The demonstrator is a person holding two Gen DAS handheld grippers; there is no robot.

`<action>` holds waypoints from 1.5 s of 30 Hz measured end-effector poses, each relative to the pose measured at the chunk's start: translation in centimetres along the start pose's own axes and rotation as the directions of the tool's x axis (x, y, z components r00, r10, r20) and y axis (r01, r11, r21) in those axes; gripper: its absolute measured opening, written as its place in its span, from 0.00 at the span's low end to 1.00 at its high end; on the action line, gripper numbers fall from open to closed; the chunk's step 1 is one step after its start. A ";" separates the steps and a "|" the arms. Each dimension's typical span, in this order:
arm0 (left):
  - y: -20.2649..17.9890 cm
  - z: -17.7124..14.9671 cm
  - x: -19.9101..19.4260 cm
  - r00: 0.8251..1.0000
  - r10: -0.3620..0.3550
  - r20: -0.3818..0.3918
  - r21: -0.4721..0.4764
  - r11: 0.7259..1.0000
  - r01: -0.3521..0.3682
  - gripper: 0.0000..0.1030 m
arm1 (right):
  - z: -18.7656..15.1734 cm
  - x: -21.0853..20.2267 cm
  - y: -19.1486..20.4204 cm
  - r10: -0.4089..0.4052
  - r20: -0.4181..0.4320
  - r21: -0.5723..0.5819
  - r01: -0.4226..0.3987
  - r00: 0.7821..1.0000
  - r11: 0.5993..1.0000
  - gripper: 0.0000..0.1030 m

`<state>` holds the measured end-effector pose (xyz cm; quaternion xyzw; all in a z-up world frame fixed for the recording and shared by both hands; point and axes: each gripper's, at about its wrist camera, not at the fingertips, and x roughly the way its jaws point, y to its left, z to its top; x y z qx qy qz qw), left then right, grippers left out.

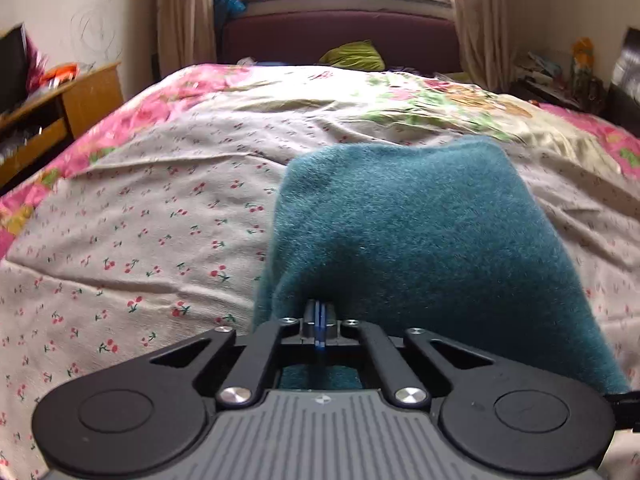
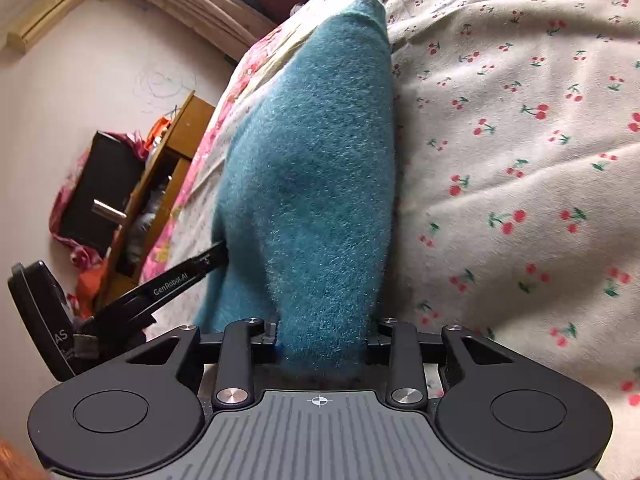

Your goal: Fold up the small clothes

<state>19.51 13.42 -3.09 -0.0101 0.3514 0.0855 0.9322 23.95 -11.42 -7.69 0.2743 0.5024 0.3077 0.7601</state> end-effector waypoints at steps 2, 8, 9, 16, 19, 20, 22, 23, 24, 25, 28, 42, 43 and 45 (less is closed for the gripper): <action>-0.9 -0.5 -0.2 1.000 0.010 0.023 0.054 0.998 -0.011 0.09 | -0.3 -0.4 0.5 -0.006 -0.002 -0.005 0.006 1.000 1.000 0.28; 2.3 0.5 -0.3 0.996 -0.086 0.017 -0.055 0.995 0.087 0.17 | 0.9 -0.6 1.9 -0.060 -0.038 -0.041 0.058 0.997 0.997 0.36; 2.7 0.6 -0.5 0.995 -0.096 0.026 -0.073 0.993 0.097 0.17 | 0.8 -1.3 2.4 -0.072 -0.030 -0.067 0.070 0.997 0.995 0.37; 3.9 1.2 -2.5 0.986 -0.121 0.117 -0.162 0.977 0.139 0.20 | 0.5 -4.3 8.2 -0.235 0.071 -0.330 0.246 0.969 0.911 0.39; 4.8 1.5 -3.7 0.982 -0.114 0.151 -0.176 0.974 0.140 0.27 | -0.5 -4.4 10.0 -0.310 0.053 -0.475 0.297 0.949 0.828 0.40; 5.1 1.6 -3.7 0.981 -0.119 0.151 -0.180 0.973 0.145 0.28 | -0.9 -4.6 10.0 -0.329 0.050 -0.492 0.310 0.943 0.813 0.40; 5.1 1.8 -3.3 0.980 -0.127 0.155 -0.184 0.971 0.155 0.28 | -1.5 -5.0 9.8 -0.363 0.031 -0.506 0.328 0.931 0.798 0.39; 4.9 1.9 -3.0 0.980 -0.130 0.151 -0.179 0.971 0.157 0.28 | -1.8 -5.6 10.0 -0.372 0.039 -0.508 0.339 0.928 0.792 0.39; 4.7 1.9 -2.9 0.979 -0.135 0.151 -0.175 0.971 0.161 0.28 | -1.8 -6.2 10.2 -0.373 0.050 -0.508 0.345 0.926 0.789 0.39; 4.4 2.0 -2.9 0.977 -0.143 0.156 -0.168 0.971 0.169 0.28 | -1.7 -6.9 10.5 -0.371 0.070 -0.500 0.354 0.926 0.790 0.39; 3.2 2.4 -3.6 0.967 -0.169 0.188 -0.121 0.974 0.193 0.29 | -0.3 -8.0 11.2 -0.347 0.133 -0.461 0.367 0.929 0.808 0.39; 5.0 2.1 4.0 0.990 -0.130 0.046 -0.232 0.963 0.137 0.38 | 9.0 4.8 8.3 -0.343 0.252 -0.390 0.420 0.905 0.819 0.41; 5.1 2.1 4.4 0.991 -0.128 0.044 -0.239 0.962 0.135 0.41 | 9.2 4.9 8.0 -0.341 0.248 -0.375 0.414 0.907 0.829 0.41; 5.0 2.0 4.7 0.993 -0.108 0.037 -0.236 0.965 0.114 0.51 | 9.3 5.2 7.4 -0.338 0.253 -0.360 0.412 0.907 0.837 0.41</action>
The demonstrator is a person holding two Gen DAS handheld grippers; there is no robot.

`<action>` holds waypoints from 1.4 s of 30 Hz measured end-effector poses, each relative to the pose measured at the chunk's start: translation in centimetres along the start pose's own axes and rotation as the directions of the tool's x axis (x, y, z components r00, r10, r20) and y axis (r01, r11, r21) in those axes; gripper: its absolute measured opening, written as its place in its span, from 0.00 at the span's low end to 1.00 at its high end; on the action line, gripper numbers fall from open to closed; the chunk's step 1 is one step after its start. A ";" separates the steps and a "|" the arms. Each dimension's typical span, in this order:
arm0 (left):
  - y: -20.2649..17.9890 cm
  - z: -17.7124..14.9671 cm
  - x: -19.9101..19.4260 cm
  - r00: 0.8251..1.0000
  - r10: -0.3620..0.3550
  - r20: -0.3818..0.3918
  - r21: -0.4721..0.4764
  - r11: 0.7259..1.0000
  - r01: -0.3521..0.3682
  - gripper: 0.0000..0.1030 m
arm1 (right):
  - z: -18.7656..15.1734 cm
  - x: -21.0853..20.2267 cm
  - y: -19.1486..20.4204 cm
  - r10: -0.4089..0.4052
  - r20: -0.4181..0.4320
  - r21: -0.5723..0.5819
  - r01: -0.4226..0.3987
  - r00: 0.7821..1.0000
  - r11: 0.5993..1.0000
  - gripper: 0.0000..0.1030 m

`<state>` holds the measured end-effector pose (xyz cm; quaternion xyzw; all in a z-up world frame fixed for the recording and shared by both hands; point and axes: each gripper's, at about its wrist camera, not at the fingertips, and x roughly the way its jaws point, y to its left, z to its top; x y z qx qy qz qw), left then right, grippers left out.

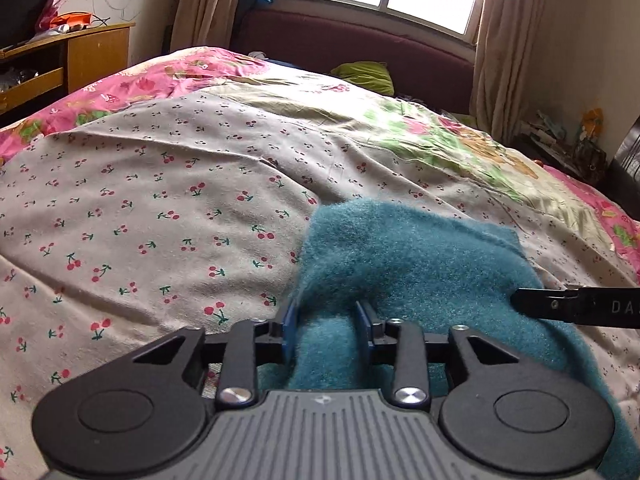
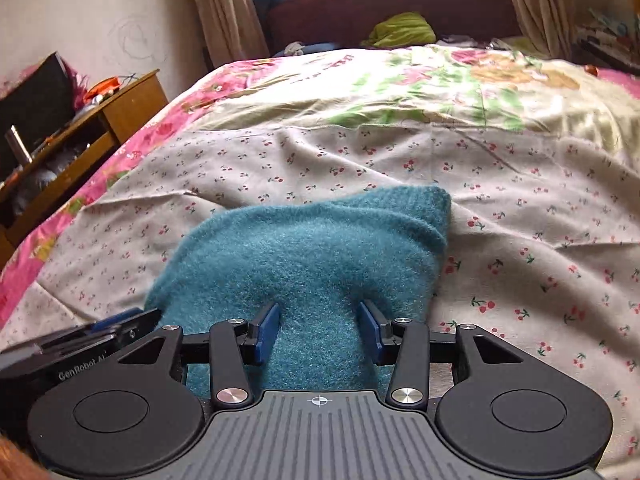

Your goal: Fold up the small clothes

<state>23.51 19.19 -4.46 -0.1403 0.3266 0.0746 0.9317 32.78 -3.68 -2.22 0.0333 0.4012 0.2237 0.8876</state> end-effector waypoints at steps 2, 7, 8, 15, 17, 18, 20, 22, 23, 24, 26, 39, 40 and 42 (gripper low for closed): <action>0.3 -0.1 0.0 1.000 -0.011 -0.004 -0.018 1.000 0.011 0.53 | -0.5 -0.2 0.0 -0.001 0.015 -0.006 0.001 1.000 1.000 0.41; 0.5 0.1 -2.5 1.000 -0.029 0.010 -0.041 0.999 0.029 0.52 | -0.7 -4.2 0.7 -0.009 0.068 -0.002 0.009 0.998 1.000 0.42; 0.1 0.2 -3.3 1.000 -0.012 0.023 -0.012 1.000 0.012 0.52 | -1.1 -5.3 0.8 0.000 0.087 -0.008 0.001 0.996 1.000 0.42; -1.0 -0.9 -5.8 1.000 0.007 0.004 0.042 0.999 -0.008 0.51 | -6.7 -10.0 0.9 0.043 0.054 -0.007 -0.043 0.998 0.999 0.42; -1.3 -1.5 -5.3 0.999 0.021 -0.044 0.056 0.998 -0.018 0.52 | -8.2 -8.8 1.0 0.002 0.000 -0.009 -0.002 1.000 1.000 0.43; -1.5 -1.8 -5.2 0.998 0.026 -0.052 0.067 0.997 -0.022 0.52 | -8.6 -8.4 1.0 0.001 -0.017 -0.006 -0.001 1.000 1.000 0.43; -1.7 -2.1 -5.4 0.997 0.036 -0.071 0.079 0.996 -0.030 0.52 | -8.9 -8.6 0.8 0.001 -0.023 0.028 0.000 1.000 1.000 0.44; -2.2 -2.1 -6.2 0.996 0.057 -0.072 0.099 0.994 -0.050 0.52 | -8.9 -9.9 0.7 0.030 0.004 0.056 -0.030 1.000 0.998 0.44; -2.5 -2.2 -6.7 0.996 0.065 -0.069 0.116 0.992 -0.057 0.52 | -9.0 -10.5 0.7 0.041 0.016 0.060 -0.042 0.999 0.997 0.44; -2.8 -2.3 -7.1 0.996 0.067 -0.066 0.125 0.990 -0.059 0.52 | -9.3 -11.1 0.8 0.048 0.026 0.063 -0.049 0.999 0.997 0.44; -3.2 -2.7 -7.8 0.996 0.064 -0.066 0.134 0.989 -0.054 0.52 | -9.9 -11.6 1.0 0.057 0.020 0.060 -0.058 0.998 0.997 0.44; -5.1 -5.0 -9.8 0.990 0.088 -0.112 0.208 0.976 -0.063 0.52 | -12.3 -13.5 1.0 0.070 0.017 0.101 -0.071 0.997 0.992 0.44; -5.3 -5.2 -10.0 0.990 0.088 -0.113 0.213 0.975 -0.062 0.52 | -12.4 -13.6 1.0 0.069 0.017 0.101 -0.070 0.998 0.992 0.44; -5.5 -5.5 -10.3 0.989 0.088 -0.116 0.219 0.974 -0.061 0.52 | -12.6 -13.8 1.1 0.071 0.019 0.103 -0.073 0.997 0.992 0.44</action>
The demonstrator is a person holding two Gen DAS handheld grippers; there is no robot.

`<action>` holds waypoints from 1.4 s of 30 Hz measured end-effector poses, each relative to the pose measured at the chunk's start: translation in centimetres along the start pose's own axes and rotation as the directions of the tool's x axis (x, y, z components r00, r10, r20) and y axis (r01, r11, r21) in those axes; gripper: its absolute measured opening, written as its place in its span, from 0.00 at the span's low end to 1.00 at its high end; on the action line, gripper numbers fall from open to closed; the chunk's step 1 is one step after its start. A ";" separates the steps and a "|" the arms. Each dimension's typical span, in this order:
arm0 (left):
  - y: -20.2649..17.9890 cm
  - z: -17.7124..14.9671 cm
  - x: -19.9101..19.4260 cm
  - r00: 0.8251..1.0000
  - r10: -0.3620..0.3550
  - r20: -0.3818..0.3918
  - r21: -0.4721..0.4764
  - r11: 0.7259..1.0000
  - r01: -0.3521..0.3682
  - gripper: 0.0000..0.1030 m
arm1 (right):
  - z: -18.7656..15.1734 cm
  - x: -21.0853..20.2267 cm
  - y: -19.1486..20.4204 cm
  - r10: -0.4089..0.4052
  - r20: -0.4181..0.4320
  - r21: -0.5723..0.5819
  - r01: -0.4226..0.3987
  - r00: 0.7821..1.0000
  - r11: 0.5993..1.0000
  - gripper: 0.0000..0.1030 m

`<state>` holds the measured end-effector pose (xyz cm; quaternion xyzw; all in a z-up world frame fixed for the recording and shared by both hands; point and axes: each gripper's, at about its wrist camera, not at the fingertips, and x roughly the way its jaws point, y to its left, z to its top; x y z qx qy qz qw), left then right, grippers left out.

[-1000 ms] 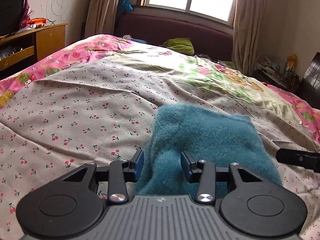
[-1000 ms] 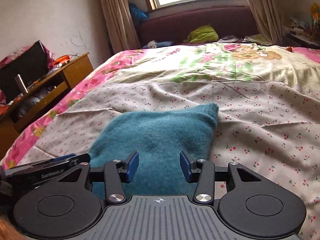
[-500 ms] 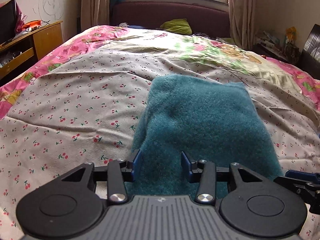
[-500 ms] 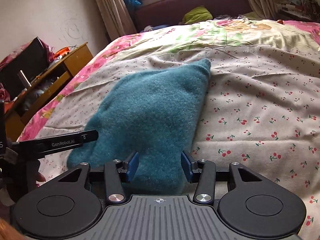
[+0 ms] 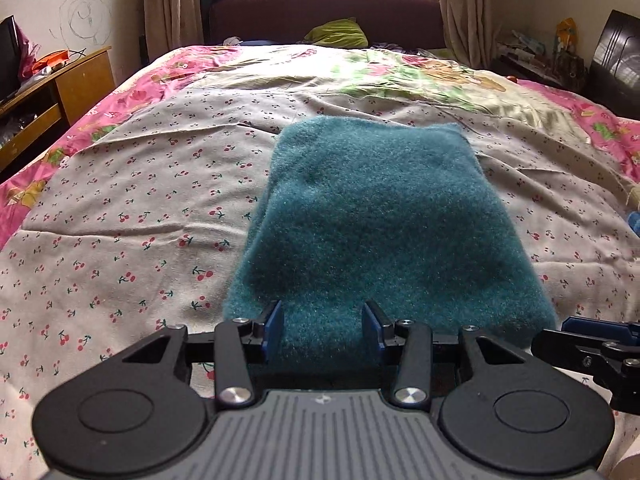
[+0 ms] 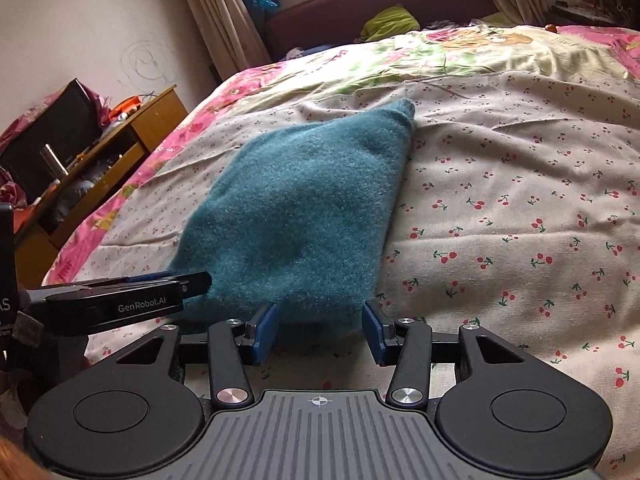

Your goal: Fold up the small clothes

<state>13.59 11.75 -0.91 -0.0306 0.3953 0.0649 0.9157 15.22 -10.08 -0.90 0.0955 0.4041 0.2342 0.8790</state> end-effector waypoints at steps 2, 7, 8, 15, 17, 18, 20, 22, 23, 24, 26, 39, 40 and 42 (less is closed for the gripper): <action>-0.2 -0.3 -0.3 1.000 -0.002 -0.002 0.000 1.000 0.002 0.52 | -0.2 -0.3 0.0 0.005 0.002 0.005 -0.005 1.000 1.000 0.44; -0.6 -1.2 -1.0 1.000 -0.021 -0.019 -0.007 1.000 0.020 0.53 | -0.9 -0.7 -0.2 0.015 -0.001 0.016 -0.014 1.000 1.000 0.45; -0.6 -1.5 -1.1 0.999 -0.030 -0.028 -0.012 0.999 0.030 0.53 | -1.0 -0.7 -0.3 0.016 -0.002 0.017 -0.016 1.000 1.000 0.45; -1.0 -3.8 -1.4 0.996 -0.047 -0.080 -0.029 0.999 0.045 0.62 | -2.4 -0.9 -0.5 0.020 -0.009 0.019 -0.020 1.000 1.000 0.45; -1.2 -4.2 -1.7 0.996 -0.042 -0.083 -0.024 0.999 0.040 0.67 | -2.8 -0.9 -0.4 0.019 -0.014 0.012 -0.019 1.000 1.000 0.45; -1.2 -4.3 -1.9 0.996 -0.043 -0.080 -0.026 0.999 0.041 0.68 | -3.0 -0.8 -0.4 0.018 -0.018 0.009 -0.018 1.000 1.000 0.45; -1.2 -4.4 -2.3 0.996 -0.051 -0.072 -0.034 0.998 0.049 0.75 | -3.4 -0.7 -0.3 0.019 -0.027 0.003 -0.019 0.999 1.000 0.45; -1.1 -4.5 -2.5 0.996 -0.057 -0.068 -0.044 0.998 0.054 0.78 | -3.8 -0.7 -0.2 0.009 -0.025 -0.004 -0.009 1.000 1.000 0.45; -1.1 -4.7 -2.5 0.996 -0.058 -0.072 -0.048 0.997 0.054 0.79 | -3.9 -0.6 -0.2 0.006 -0.028 -0.006 -0.006 1.000 1.000 0.45; -1.1 -4.8 -2.5 0.996 -0.053 -0.077 -0.047 0.998 0.050 0.80 | -4.0 -0.6 -0.2 0.006 -0.031 -0.006 -0.006 1.000 1.000 0.45; -1.4 -4.9 -2.4 0.996 -0.034 -0.085 -0.037 0.999 0.031 0.83 | -4.2 -0.6 -0.3 0.000 -0.025 -0.009 0.000 1.000 1.000 0.45; -2.3 -5.0 -2.8 0.995 0.049 -0.091 0.021 0.999 -0.047 0.93 | -4.8 -0.5 -0.6 -0.007 -0.029 -0.014 0.007 1.000 1.000 0.45; -2.3 -5.0 -2.8 0.994 0.049 -0.095 0.021 0.999 -0.047 0.93 | -4.8 -0.6 -0.6 -0.008 -0.027 -0.011 0.008 1.000 1.000 0.45; -2.2 -5.0 -2.8 0.994 0.047 -0.093 0.018 0.999 -0.046 0.93 | -4.8 -0.6 -0.6 -0.008 -0.024 -0.010 0.008 1.000 1.000 0.45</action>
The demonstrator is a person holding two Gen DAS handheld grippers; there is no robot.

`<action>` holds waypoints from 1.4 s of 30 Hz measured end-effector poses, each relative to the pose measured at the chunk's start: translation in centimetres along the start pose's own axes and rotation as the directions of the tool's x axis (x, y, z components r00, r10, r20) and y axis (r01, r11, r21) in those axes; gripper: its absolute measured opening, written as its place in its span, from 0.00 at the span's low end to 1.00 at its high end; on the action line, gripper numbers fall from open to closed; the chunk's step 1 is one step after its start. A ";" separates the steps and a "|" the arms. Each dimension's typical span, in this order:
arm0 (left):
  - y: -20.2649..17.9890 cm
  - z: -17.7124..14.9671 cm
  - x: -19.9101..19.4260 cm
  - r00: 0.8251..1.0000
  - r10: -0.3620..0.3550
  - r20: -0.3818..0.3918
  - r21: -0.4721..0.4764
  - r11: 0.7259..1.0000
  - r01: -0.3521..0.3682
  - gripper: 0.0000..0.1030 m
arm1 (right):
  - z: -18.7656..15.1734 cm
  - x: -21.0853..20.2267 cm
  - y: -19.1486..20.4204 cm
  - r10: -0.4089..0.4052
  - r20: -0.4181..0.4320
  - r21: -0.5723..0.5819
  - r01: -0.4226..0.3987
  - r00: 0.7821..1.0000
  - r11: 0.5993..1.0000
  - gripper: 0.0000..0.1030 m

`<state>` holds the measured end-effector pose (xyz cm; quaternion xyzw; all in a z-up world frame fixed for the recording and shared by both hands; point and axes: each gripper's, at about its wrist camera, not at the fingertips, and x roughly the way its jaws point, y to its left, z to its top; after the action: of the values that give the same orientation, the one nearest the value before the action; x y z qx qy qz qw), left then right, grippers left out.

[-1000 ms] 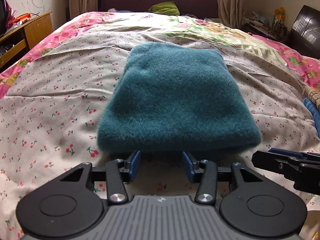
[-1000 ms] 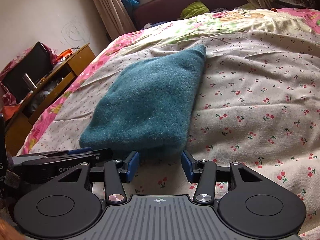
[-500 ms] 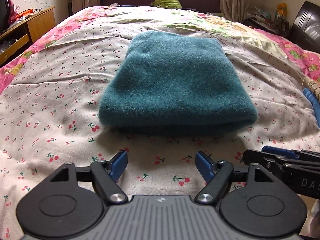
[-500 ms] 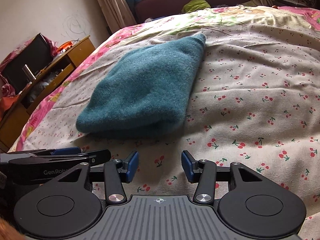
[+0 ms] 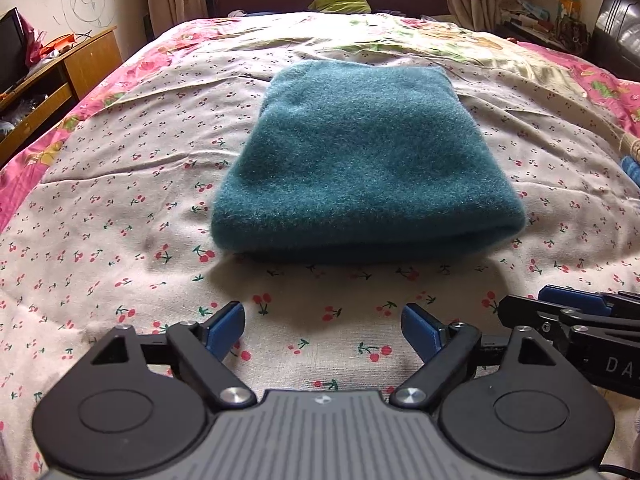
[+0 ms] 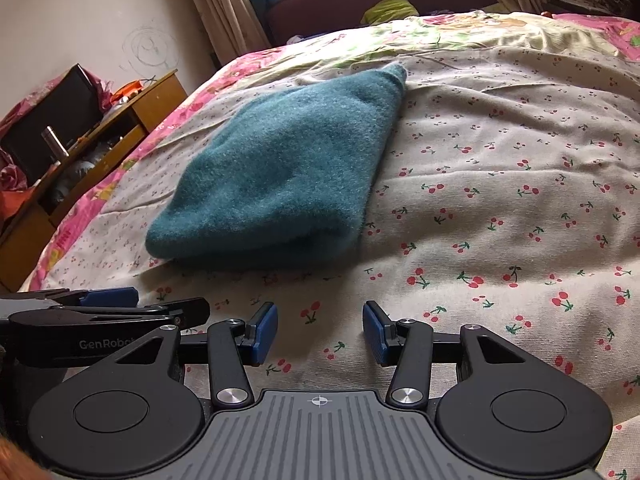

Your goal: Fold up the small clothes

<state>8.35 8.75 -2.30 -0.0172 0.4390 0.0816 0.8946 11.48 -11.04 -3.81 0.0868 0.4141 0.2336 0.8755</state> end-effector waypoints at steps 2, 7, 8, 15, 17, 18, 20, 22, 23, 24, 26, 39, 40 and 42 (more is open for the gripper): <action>0.0 -0.1 -0.1 1.000 -0.005 0.003 -0.001 1.000 0.005 0.93 | -0.1 -0.1 0.1 0.002 0.002 -0.002 -0.002 1.000 1.000 0.45; 0.0 -0.3 -0.2 1.000 -0.022 -0.007 -0.007 1.000 0.022 0.93 | -0.3 0.0 0.2 0.005 -0.002 -0.010 -0.005 1.000 1.000 0.45; -0.1 -0.3 -0.2 1.000 -0.024 -0.008 -0.007 1.000 0.024 0.93 | -0.3 0.0 0.2 0.006 -0.003 -0.011 -0.006 1.000 1.000 0.45; -0.3 -0.3 -0.3 1.000 -0.022 -0.003 0.001 1.000 0.022 0.93 | -0.4 0.2 0.2 0.008 -0.007 -0.011 -0.008 1.000 1.000 0.46; -0.3 -0.3 -0.3 1.000 -0.021 -0.002 0.001 1.000 0.021 0.93 | -0.5 0.2 0.2 0.009 -0.009 -0.013 -0.009 1.000 1.000 0.48; -0.3 -0.4 -0.3 1.000 -0.021 -0.001 0.002 1.000 0.021 0.93 | -0.5 0.2 0.3 0.009 -0.009 -0.015 -0.009 1.000 1.000 0.48; -0.3 -0.4 -0.3 1.000 -0.021 0.002 0.002 1.000 0.021 0.93 | -0.6 0.2 0.3 0.010 -0.008 -0.018 -0.010 1.000 1.000 0.48; -0.3 -0.4 -0.4 1.000 -0.020 0.005 0.003 1.000 0.020 0.93 | -0.6 0.2 0.4 0.009 -0.008 -0.016 -0.009 1.000 1.000 0.48; -0.3 -0.4 -0.4 1.000 -0.019 0.007 0.004 1.000 0.019 0.93 | -0.6 0.2 0.4 0.009 -0.008 -0.015 -0.009 1.000 1.000 0.48; -0.3 -0.4 -0.4 1.000 -0.018 0.008 0.005 1.000 0.018 0.93 | -0.6 0.2 0.4 0.009 -0.008 -0.014 -0.009 1.000 1.000 0.48; -0.4 -0.4 -0.5 1.000 -0.018 0.011 0.006 1.000 0.017 0.93 | -0.6 0.2 0.3 0.009 -0.009 -0.014 -0.010 1.000 1.000 0.48; -0.4 -0.5 -0.8 1.000 -0.022 0.000 -0.007 1.000 0.022 0.93 | -0.8 0.2 0.5 0.017 -0.010 -0.017 -0.017 1.000 1.000 0.48; -0.3 -0.5 -0.8 1.000 -0.026 -0.005 -0.013 1.000 0.026 0.93 | -0.7 0.1 0.5 0.018 -0.010 -0.017 -0.018 1.000 1.000 0.48; -0.1 -0.5 -0.8 0.999 -0.035 -0.011 -0.023 0.999 0.035 0.92 | -0.8 0.1 0.4 0.020 -0.010 -0.016 -0.020 1.000 1.000 0.48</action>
<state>7.52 8.46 -2.00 -0.0356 0.4429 0.0707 0.8931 10.81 -10.66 -4.21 0.0828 0.4156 0.2459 0.8718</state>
